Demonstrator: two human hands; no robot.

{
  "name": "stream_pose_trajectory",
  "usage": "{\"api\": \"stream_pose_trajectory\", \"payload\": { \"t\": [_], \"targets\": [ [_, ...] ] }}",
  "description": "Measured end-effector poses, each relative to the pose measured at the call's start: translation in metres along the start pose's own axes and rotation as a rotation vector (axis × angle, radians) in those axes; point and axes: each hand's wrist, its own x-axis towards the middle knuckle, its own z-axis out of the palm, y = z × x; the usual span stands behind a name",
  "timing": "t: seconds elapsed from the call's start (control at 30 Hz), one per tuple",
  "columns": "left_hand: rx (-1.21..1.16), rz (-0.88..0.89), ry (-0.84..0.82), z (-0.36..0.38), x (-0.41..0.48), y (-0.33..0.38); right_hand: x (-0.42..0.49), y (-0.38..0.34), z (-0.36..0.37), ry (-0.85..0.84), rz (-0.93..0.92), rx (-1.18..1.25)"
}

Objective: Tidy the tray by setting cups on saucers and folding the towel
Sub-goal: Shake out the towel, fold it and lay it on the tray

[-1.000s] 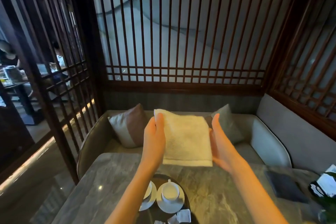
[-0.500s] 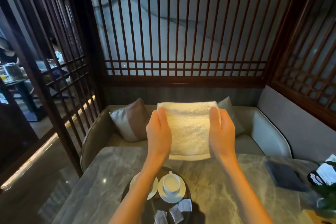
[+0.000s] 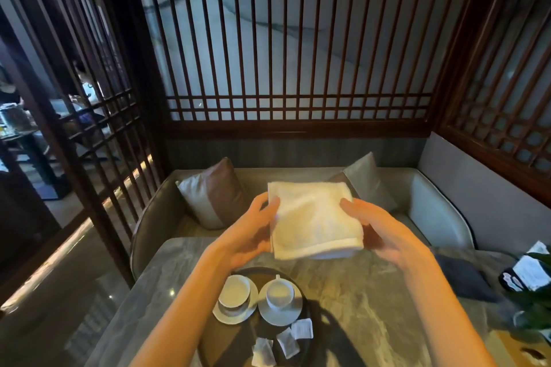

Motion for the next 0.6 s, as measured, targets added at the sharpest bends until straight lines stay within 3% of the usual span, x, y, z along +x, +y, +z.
{"api": "stream_pose_trajectory", "payload": {
  "t": [0.2,0.3,0.47,0.6],
  "targets": [
    [-0.05,-0.073,-0.162,-0.009,-0.005,-0.01,-0.011,0.009,-0.014,-0.222,0.096,-0.082],
    [-0.015,-0.064,-0.226,-0.011,-0.004,-0.014,-0.014,0.011,-0.016,-0.187,0.095,-0.128],
    [-0.058,-0.046,-0.183,-0.014,-0.001,-0.021,-0.01,0.021,-0.017,-0.149,0.048,-0.137],
    [0.011,0.026,-0.21,-0.015,-0.006,-0.022,-0.012,0.025,-0.014,-0.032,-0.071,-0.176]
  ]
}}
